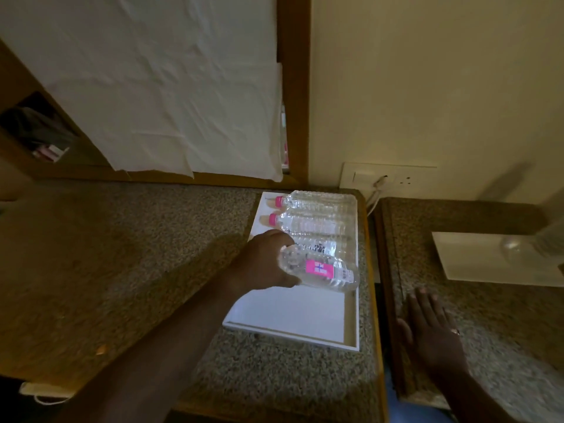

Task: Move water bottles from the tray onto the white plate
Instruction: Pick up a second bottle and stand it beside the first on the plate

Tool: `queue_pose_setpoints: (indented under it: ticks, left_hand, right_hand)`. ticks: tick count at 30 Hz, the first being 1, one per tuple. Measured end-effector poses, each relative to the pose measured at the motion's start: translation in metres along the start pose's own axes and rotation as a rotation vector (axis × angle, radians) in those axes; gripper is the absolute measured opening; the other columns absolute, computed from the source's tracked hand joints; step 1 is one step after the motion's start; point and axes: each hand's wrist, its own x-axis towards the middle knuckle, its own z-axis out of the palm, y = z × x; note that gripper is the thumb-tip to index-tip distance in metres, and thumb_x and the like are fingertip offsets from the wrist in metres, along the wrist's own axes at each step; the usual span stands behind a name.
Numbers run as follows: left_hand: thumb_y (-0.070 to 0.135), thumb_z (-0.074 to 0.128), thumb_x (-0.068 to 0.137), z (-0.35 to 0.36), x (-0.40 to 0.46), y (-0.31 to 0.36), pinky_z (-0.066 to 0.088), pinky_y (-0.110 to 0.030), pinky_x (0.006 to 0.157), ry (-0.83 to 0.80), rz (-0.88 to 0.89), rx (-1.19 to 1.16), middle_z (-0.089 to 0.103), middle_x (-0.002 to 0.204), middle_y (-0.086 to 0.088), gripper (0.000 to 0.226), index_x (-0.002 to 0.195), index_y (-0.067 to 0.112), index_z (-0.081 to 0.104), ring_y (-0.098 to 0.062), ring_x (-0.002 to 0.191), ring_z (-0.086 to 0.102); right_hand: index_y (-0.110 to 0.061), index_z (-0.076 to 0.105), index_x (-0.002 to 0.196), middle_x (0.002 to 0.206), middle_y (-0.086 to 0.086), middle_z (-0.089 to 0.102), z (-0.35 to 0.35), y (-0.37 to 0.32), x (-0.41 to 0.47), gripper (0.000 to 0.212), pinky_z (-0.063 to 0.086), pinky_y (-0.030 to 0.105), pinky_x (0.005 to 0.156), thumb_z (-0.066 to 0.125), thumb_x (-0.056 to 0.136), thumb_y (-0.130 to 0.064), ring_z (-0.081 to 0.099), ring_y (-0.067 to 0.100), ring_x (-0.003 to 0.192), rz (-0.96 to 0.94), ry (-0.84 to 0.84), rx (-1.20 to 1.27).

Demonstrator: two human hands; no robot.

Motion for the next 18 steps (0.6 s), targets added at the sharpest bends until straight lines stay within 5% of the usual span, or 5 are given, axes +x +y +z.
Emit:
queue_pose_setpoints:
  ticks: [3, 10, 14, 18]
  left_hand:
    - [0.054, 0.089, 0.051, -0.008, 0.008, 0.030, 0.047, -0.007, 0.067, 0.049, 0.039, -0.187, 0.058, 0.101, 0.025, 0.071, 0.112, 0.039, 0.056, 0.004, 0.091, 0.059]
    - [0.055, 0.083, 0.059, 0.034, 0.016, 0.070, 0.054, -0.019, 0.079, 0.208, 0.074, -0.440, 0.063, 0.111, 0.021, 0.071, 0.122, 0.036, 0.055, -0.001, 0.104, 0.060]
    - [0.055, 0.083, 0.058, 0.038, 0.028, 0.079, 0.055, -0.022, 0.081, 0.213, 0.103, -0.438, 0.066, 0.110, 0.018, 0.068, 0.118, 0.040, 0.055, -0.003, 0.102, 0.064]
    - [0.057, 0.081, 0.060, 0.023, 0.044, 0.090, 0.047, -0.006, 0.069, 0.260, 0.103, -0.374, 0.066, 0.096, 0.025, 0.055, 0.107, 0.044, 0.055, 0.007, 0.091, 0.063]
  right_hand:
    - [-0.004, 0.044, 0.141, 0.151, 0.021, 0.034, 0.001, 0.001, 0.000, 0.087, 0.028, 0.061, 0.110, 0.008, 0.093, -0.066, 0.026, 0.040, 0.141, 0.000, 0.010, 0.001]
    - [-0.005, 0.048, 0.139, 0.148, 0.019, 0.041, 0.001, 0.002, 0.000, 0.078, 0.033, 0.059, 0.107, 0.014, 0.097, -0.061, 0.033, 0.038, 0.138, -0.005, 0.035, 0.024]
    - [-0.006, 0.050, 0.138, 0.147, 0.018, 0.043, 0.002, 0.009, 0.000, 0.072, 0.031, 0.056, 0.107, 0.018, 0.099, -0.057, 0.034, 0.038, 0.138, 0.004, 0.027, 0.058]
    - [-0.008, 0.046, 0.141, 0.149, 0.016, 0.041, 0.002, 0.016, 0.002, 0.067, 0.028, 0.050, 0.111, 0.028, 0.097, -0.055, 0.034, 0.033, 0.139, 0.010, -0.006, 0.070]
